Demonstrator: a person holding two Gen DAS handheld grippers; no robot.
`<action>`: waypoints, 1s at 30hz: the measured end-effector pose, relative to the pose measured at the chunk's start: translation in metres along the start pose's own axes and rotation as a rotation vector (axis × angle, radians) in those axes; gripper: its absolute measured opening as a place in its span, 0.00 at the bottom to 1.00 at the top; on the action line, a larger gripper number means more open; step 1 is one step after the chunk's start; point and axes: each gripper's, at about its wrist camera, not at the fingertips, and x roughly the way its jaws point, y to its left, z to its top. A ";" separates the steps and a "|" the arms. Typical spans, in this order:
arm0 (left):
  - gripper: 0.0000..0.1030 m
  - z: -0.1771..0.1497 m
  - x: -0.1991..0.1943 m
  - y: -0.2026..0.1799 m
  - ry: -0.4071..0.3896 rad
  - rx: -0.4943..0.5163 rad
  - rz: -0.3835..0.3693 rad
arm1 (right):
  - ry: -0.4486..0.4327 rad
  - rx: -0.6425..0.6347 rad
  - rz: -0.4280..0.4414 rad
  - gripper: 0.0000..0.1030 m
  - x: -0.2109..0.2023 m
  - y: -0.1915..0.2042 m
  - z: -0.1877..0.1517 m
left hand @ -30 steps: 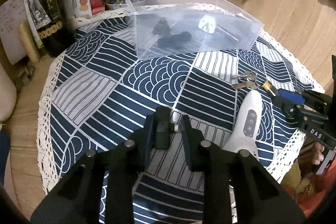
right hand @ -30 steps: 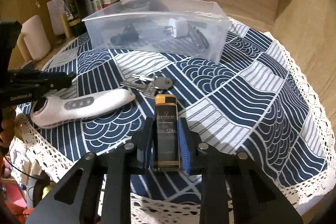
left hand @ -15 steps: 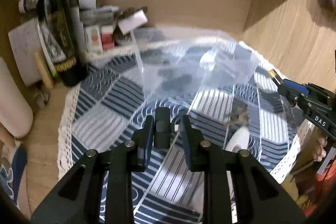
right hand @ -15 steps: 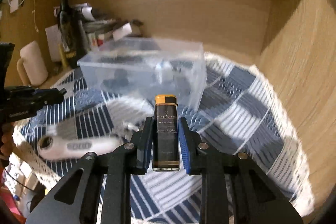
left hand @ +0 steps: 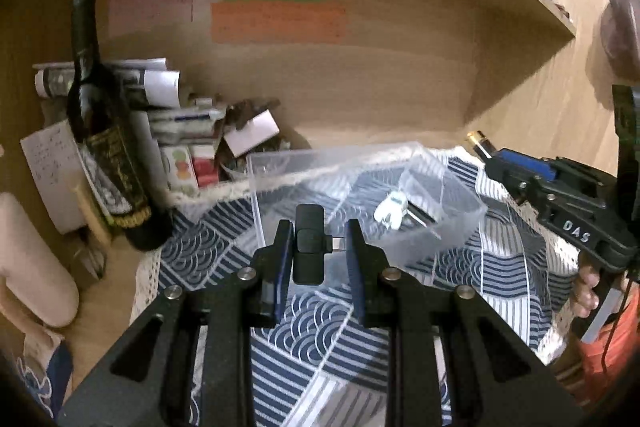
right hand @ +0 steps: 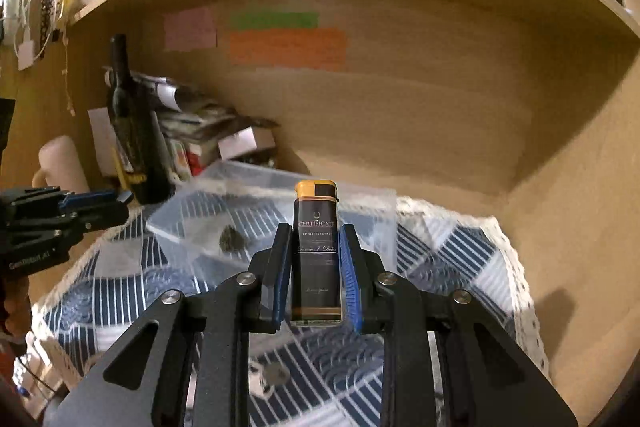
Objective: Organize rigid objects
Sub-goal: 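Carry both items into the clear box and open both tools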
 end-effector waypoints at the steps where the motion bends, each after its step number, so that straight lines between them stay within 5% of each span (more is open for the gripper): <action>1: 0.24 0.005 0.003 0.000 -0.003 0.007 0.003 | -0.003 -0.002 -0.001 0.21 0.003 0.001 0.003; 11: 0.25 0.021 0.052 0.008 0.072 -0.001 0.001 | 0.058 -0.053 0.047 0.21 0.059 0.018 0.021; 30: 0.24 0.008 0.118 0.004 0.234 0.004 -0.043 | 0.288 -0.104 0.114 0.21 0.141 0.028 -0.002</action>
